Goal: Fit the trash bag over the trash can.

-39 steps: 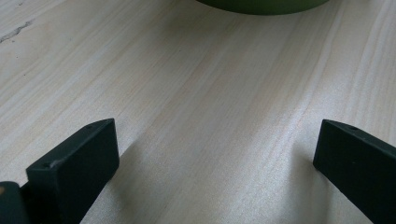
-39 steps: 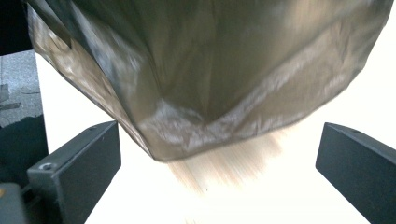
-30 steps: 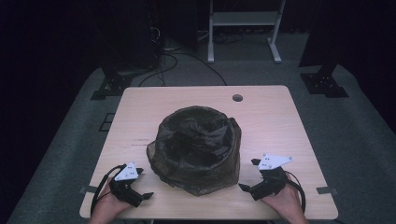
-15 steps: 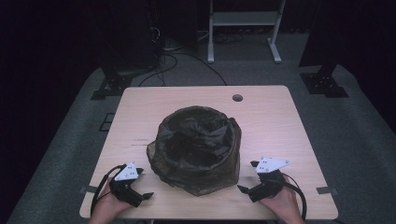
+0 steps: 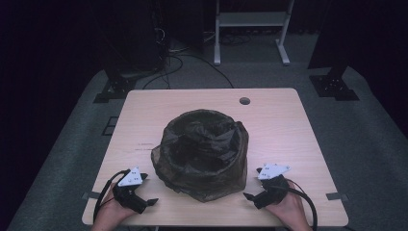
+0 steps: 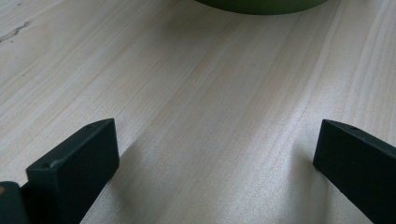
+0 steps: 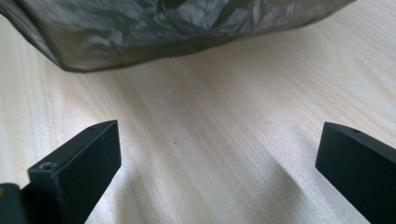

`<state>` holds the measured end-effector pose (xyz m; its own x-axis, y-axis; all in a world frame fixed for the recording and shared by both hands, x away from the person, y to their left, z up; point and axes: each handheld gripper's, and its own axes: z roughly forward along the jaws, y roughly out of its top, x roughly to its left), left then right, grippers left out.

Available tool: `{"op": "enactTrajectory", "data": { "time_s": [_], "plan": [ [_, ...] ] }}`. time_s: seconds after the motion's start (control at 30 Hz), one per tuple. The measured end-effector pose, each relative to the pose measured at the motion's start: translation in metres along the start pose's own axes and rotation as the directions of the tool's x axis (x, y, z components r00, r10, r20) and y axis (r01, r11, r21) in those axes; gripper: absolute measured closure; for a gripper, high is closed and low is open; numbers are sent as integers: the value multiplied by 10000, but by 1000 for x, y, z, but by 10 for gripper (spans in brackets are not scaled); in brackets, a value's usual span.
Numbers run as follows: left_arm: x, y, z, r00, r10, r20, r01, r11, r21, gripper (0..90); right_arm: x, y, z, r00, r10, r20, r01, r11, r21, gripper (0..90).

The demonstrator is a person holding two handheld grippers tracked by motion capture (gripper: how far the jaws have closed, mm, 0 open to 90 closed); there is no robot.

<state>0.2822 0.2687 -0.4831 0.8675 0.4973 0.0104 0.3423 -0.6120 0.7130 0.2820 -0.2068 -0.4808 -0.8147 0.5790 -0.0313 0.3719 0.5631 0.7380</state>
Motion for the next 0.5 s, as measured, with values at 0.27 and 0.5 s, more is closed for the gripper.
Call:
{"op": "enactTrajectory", "data": {
  "time_s": [0.27, 0.5],
  "plan": [
    [0, 0, 0, 10000, -1, -1, 1, 10000, 0, 0, -1, -3, 6, 10000, -48, 63, 46, 9997, 251, 0],
    [0, 0, 0, 10000, 2, -1, -2, 10000, 0, 0, -3, -2, 8, 9993, 268, -277, -256, 9987, 434, 0]
  ]
}}
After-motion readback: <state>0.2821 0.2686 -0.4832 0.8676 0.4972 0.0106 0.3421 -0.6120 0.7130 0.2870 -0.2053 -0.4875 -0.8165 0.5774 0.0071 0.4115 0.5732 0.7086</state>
